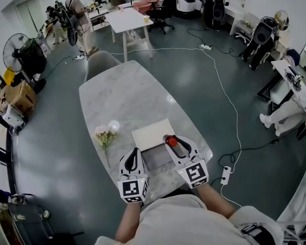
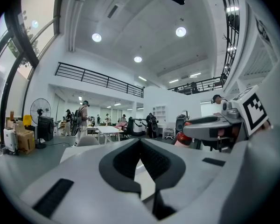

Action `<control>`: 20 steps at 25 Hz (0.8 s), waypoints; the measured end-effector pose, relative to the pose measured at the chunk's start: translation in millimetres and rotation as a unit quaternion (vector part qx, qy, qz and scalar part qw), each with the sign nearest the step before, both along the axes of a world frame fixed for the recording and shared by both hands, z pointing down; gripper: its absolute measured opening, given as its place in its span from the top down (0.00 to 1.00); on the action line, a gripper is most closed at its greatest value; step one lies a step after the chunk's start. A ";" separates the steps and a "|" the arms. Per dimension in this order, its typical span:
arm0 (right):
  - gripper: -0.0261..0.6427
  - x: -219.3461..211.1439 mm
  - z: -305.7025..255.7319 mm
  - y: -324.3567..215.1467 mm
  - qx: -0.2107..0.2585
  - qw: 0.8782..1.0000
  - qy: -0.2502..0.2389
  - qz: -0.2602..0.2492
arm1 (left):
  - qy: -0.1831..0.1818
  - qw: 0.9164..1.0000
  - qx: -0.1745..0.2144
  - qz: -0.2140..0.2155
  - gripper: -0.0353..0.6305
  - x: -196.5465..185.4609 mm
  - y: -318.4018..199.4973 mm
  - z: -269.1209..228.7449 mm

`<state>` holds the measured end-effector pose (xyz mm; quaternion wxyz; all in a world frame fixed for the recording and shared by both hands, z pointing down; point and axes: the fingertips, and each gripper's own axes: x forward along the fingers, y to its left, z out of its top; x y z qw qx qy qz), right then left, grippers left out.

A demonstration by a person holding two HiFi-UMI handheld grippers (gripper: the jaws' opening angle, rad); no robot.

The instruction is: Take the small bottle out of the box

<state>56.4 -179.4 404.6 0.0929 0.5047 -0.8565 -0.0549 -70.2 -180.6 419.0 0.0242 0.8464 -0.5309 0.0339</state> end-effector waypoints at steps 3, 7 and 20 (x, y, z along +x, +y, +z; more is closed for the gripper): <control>0.73 -0.9 -1.6 1.1 0.000 1.000 0.004 0.000 | 0.002 1.000 0.002 0.004 0.91 1.2 1.1 -3.0; 0.73 1.6 -4.9 3.7 -0.003 1.000 -0.011 0.009 | 0.003 1.000 0.002 0.009 0.91 4.1 2.9 -2.6; 0.73 3.6 -2.0 7.0 -0.006 1.000 -0.022 0.009 | 0.002 1.000 0.000 0.012 0.91 7.1 6.2 1.6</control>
